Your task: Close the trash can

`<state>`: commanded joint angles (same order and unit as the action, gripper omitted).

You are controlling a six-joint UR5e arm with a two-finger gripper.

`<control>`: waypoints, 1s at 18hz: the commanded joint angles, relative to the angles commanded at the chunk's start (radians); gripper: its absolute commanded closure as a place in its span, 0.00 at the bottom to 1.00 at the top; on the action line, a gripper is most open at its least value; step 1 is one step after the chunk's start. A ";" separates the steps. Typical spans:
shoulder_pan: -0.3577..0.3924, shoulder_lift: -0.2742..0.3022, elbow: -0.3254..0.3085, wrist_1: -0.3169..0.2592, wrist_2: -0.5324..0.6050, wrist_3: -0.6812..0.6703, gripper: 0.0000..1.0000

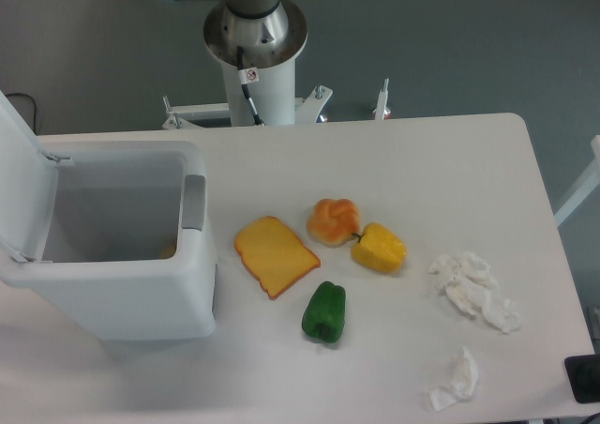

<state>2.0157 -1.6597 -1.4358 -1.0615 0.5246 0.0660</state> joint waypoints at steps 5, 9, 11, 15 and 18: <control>0.002 -0.040 0.006 0.023 0.009 0.002 0.00; 0.003 -0.051 0.008 0.023 0.012 -0.002 0.00; 0.006 -0.046 0.003 0.022 0.018 -0.009 0.00; 0.008 -0.041 -0.005 0.021 0.095 -0.014 0.00; 0.011 -0.043 -0.005 0.022 0.165 -0.008 0.00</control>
<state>2.0264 -1.7027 -1.4404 -1.0400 0.6900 0.0583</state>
